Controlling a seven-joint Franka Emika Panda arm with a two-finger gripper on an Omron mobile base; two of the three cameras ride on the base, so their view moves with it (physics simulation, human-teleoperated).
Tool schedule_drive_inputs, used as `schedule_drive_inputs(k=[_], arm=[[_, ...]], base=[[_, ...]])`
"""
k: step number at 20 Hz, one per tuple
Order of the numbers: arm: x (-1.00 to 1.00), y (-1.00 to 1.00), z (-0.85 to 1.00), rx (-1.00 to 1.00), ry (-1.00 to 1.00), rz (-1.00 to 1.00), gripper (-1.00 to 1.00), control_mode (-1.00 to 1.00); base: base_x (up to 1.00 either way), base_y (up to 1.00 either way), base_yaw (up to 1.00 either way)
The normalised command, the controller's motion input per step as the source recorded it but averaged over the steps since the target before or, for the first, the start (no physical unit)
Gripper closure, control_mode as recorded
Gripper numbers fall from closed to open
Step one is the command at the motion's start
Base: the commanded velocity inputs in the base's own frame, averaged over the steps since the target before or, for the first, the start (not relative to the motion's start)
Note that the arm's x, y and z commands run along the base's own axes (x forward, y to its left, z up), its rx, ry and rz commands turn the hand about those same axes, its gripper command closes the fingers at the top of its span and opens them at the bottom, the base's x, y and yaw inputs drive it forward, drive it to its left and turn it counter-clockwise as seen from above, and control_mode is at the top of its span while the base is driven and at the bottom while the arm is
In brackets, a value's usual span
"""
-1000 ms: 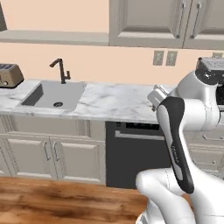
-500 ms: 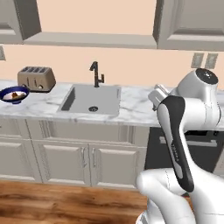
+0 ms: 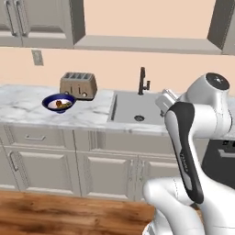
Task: Place the bowl with the onion and mushroom on the top shelf of the fridge. Place the bowl with the chicken drumsticks on the second highest shelf of the fridge.
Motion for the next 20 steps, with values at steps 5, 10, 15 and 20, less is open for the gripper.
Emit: schedule_drive_inputs(k=[5, 10, 15, 20], arm=[[0.00, 0.00, 0.00, 0.00, 0.00, 0.00, -1.00, 1.00], [0.00, 0.00, 0.00, 0.00, 0.00, 0.00, -1.00, 1.00], [0.00, 0.00, 0.00, 0.00, 0.00, 0.00, -1.00, 1.00], [0.00, 0.00, 0.00, 0.00, 0.00, 0.00, -1.00, 1.00]], base=[[1.00, 1.00, -0.19], [0.66, 1.00, -0.38], [0.35, 1.00, -0.42], [0.52, 0.72, -0.31]])
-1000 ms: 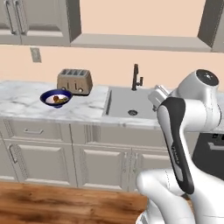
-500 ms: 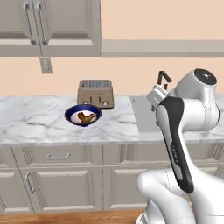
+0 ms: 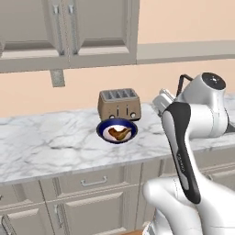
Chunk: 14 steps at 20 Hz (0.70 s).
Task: Place the bowl with the onion and mushroom on the top shelf of the fridge. Place the bowl with the chicken drumsticks on the second highest shelf of the fridge.
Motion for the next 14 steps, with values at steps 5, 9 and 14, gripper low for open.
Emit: schedule_drive_inputs(k=[5, 9, 14], arm=[[0.00, 0.00, 0.00, 0.00, 0.00, 0.00, -1.00, 1.00], [0.03, -0.25, -0.34, 0.00, 0.02, 0.05, -1.00, -1.00], [0.33, -0.41, -0.78, 0.06, 0.03, 0.18, -1.00, -1.00]], base=[[0.36, 0.07, -0.08], [0.06, -0.01, 0.00], [0.00, 0.00, 0.00]])
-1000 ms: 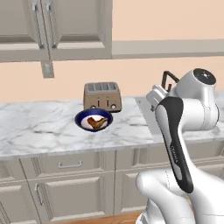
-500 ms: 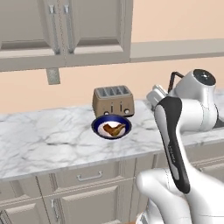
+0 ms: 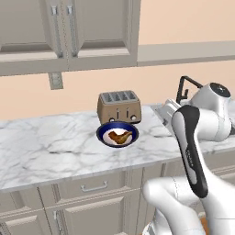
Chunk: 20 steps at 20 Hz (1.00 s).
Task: Place the bowl with the onion and mushroom on the top shelf of the fridge. Place the bowl with the chicken drumsticks on the second highest shelf of the fridge.
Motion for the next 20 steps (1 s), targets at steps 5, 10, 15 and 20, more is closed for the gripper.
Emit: schedule_drive_inputs(k=[5, 10, 15, 20], arm=[[0.88, -0.06, -0.68, 0.11, 0.00, 0.20, -1.00, -1.00], [1.00, 0.31, -0.55, 0.02, 0.06, 0.10, -1.00, -1.00], [0.95, 0.26, -0.31, 0.00, 0.26, 0.07, -1.00, -1.00], [0.18, 0.23, -0.04, -0.02, 0.21, 0.08, -1.00, -1.00]], base=[[0.00, 0.00, 0.00], [0.00, 0.00, 0.00], [0.00, 0.00, 0.00], [0.00, 0.00, 0.00]])
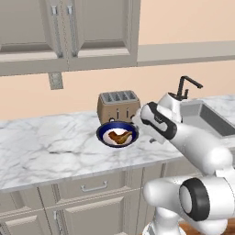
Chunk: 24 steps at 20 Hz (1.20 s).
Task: Place the bowl with the onion and mushroom on the top shelf of the fridge. Place the bowl with the chicken drumsticks on the second highest shelf of the fridge.
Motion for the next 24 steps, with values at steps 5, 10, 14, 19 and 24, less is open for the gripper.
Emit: schedule_drive_inputs(k=[5, 10, 14, 19, 24], arm=[[0.13, 0.06, -0.47, 0.00, 0.08, 0.08, -1.00, -1.00], [0.09, 0.00, -0.61, -0.01, 0.02, 0.10, -1.00, -1.00], [0.46, 0.04, -0.25, -0.01, 0.00, 0.00, -1.00, -1.00], [0.46, 0.05, -0.35, -0.03, 0.00, 0.00, -1.00, -1.00], [0.45, 0.19, -0.28, -0.04, 0.00, 0.00, -1.00, -1.00]], base=[[0.00, 0.00, 0.00], [0.00, 0.00, 0.00], [0.00, 0.00, 0.00], [0.00, 0.00, 0.00], [0.00, 0.00, 0.00]])
